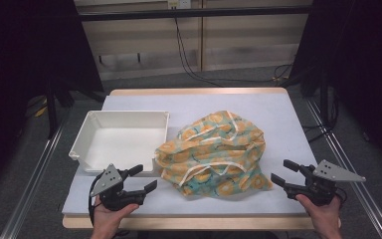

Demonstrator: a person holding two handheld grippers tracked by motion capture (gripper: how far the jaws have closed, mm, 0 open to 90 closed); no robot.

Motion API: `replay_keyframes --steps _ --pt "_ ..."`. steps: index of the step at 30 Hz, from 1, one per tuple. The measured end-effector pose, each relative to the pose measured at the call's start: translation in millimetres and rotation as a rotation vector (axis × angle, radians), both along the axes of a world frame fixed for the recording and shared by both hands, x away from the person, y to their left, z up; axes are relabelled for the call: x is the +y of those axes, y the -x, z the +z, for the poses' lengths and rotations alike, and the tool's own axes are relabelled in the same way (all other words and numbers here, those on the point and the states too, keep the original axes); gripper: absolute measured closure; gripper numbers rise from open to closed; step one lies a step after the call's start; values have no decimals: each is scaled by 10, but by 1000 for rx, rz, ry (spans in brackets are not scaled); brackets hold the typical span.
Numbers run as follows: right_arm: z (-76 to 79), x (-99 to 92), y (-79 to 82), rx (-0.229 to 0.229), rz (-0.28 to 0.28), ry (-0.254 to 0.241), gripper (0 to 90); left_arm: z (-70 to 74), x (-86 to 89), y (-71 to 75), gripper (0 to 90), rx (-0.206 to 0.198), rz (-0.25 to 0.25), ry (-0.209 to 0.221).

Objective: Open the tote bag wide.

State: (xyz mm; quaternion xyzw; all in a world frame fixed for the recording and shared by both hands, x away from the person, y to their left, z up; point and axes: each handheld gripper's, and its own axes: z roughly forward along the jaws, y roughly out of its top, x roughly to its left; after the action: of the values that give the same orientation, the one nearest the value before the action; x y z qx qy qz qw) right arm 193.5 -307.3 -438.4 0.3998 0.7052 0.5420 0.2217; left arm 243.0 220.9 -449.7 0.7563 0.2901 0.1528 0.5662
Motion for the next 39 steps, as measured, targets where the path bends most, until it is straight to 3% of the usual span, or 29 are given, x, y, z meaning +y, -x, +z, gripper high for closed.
replay_keyframes --steps 17,22,24,26,28,31,35,39 --pt "45 82 -44 33 98 -13 460 21 -116 27 483 35 -76 -33" --pt "65 119 -54 36 119 -2 482 37 -167 31 507 33 -97 -36" --pt "69 126 -57 37 122 0 483 57 -207 38 512 31 -94 -57" --pt "82 156 -70 40 134 3 509 73 -246 33 516 21 -120 -40" --pt "94 190 -74 39 145 8 523 107 -302 48 525 23 -136 -60" --pt "108 230 -81 42 153 15 529 101 -352 49 532 27 -158 -48" --pt "160 329 -128 38 178 28 545 123 -428 43 534 31 -168 -83" --pt "192 388 -169 38 190 37 554 125 -505 -14 534 29 -196 -89"
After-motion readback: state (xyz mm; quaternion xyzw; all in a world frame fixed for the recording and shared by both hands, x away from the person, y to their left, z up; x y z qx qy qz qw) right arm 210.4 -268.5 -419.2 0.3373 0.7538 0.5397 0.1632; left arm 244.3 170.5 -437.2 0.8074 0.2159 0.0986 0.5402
